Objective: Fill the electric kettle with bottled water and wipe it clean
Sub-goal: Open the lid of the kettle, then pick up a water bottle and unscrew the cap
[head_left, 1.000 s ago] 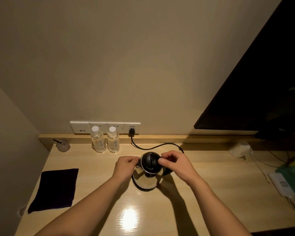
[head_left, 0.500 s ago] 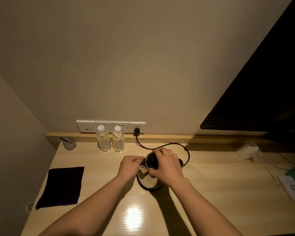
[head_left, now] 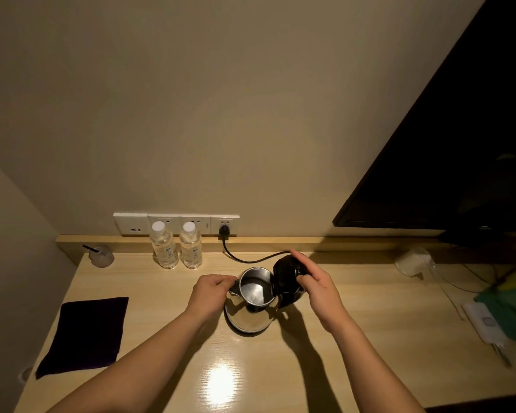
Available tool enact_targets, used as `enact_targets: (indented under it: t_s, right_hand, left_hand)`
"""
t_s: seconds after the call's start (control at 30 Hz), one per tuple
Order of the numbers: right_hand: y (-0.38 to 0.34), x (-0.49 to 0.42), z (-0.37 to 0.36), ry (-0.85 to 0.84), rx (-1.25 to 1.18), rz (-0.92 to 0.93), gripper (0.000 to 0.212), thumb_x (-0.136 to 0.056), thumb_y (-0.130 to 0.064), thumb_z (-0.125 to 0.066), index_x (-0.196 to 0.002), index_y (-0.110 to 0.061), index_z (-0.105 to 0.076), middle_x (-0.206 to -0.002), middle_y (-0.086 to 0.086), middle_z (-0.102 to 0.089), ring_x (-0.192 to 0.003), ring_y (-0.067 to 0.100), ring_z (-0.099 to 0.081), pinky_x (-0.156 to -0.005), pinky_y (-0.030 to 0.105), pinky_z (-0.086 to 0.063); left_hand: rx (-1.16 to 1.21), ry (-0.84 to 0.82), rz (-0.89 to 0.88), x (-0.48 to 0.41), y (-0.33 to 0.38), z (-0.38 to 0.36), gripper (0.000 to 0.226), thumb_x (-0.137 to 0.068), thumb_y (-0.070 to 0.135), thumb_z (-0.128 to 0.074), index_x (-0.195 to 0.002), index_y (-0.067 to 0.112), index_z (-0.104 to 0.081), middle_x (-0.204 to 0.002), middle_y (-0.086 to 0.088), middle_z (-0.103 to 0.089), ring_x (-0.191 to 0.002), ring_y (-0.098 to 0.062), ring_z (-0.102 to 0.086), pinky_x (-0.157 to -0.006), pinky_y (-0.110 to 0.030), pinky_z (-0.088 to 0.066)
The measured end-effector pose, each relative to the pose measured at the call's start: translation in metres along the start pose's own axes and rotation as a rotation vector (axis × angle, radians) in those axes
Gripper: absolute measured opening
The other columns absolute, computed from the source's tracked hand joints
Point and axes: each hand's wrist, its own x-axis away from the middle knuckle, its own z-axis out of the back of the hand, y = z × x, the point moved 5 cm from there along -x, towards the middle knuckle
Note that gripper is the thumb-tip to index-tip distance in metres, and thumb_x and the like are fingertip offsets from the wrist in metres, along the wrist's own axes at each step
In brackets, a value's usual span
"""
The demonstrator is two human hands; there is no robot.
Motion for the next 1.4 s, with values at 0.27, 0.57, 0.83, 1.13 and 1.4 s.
enact_targets:
  t_s: [0.27, 0.57, 0.83, 1.13, 1.4]
  right_hand:
    - [0.019, 0.0, 0.009, 0.02, -0.228, -0.07, 0.054, -0.106, -0.001, -0.042, -0.14, -0.039, -0.06, -0.152, 0.0, -0.054, -0.148, 0.021, -0.041, -0.127, 0.046, -0.03]
    - [-0.052, 0.007, -0.008, 0.223, 0.403, 0.306, 0.046, -0.104, -0.027, -0.059, -0.15, -0.026, -0.051, -0.151, -0.01, -0.054, -0.142, 0.006, -0.042, -0.118, 0.033, -0.037]
    - [-0.115, -0.015, -0.138, -0.176, 0.732, 0.64, 0.051, -0.102, -0.041, -0.053, -0.151, -0.024, -0.051, -0.155, -0.006, -0.053, -0.144, 0.011, -0.045, -0.118, 0.03, -0.034]
    - [-0.092, -0.052, -0.241, -0.449, 0.952, 0.623, 0.05, -0.099, -0.038, -0.054, -0.146, -0.022, -0.05, -0.145, 0.004, -0.061, -0.128, 0.029, -0.058, -0.102, 0.04, -0.048]
    - [-0.067, -0.078, -0.261, -0.417, 0.757, 0.354, 0.057, -0.097, -0.036, -0.064, -0.15, -0.021, -0.048, -0.148, 0.004, -0.059, -0.132, 0.024, -0.058, -0.107, 0.035, -0.047]
  left_hand:
    - [-0.008, 0.021, -0.009, -0.001, 0.0, -0.001, 0.021, -0.102, 0.012, -0.061, -0.108, 0.009, -0.08, -0.095, 0.001, -0.075, -0.092, -0.006, -0.066, -0.072, -0.016, -0.046]
    - [-0.122, 0.233, -0.14, 0.003, 0.032, 0.039, 0.018, -0.102, 0.019, -0.062, -0.098, 0.018, -0.079, -0.095, 0.0, -0.075, -0.093, -0.021, -0.066, -0.076, -0.029, -0.05]
    - [-0.514, 0.493, -0.357, -0.044, 0.078, 0.162, 0.033, -0.091, 0.02, -0.073, -0.123, 0.011, -0.07, -0.118, -0.01, -0.07, -0.103, -0.027, -0.068, -0.09, -0.041, -0.057]
    - [-1.049, 0.063, -0.308, -0.113, 0.077, 0.169, 0.046, -0.092, 0.024, -0.072, -0.137, 0.021, -0.062, -0.13, -0.01, -0.057, -0.115, -0.032, -0.065, -0.097, -0.042, -0.054]
    - [-1.185, 0.019, -0.452, -0.104, 0.067, 0.174, 0.029, -0.093, 0.003, -0.06, -0.122, 0.008, -0.055, -0.121, -0.01, -0.052, -0.101, -0.033, -0.066, -0.088, -0.046, -0.058]
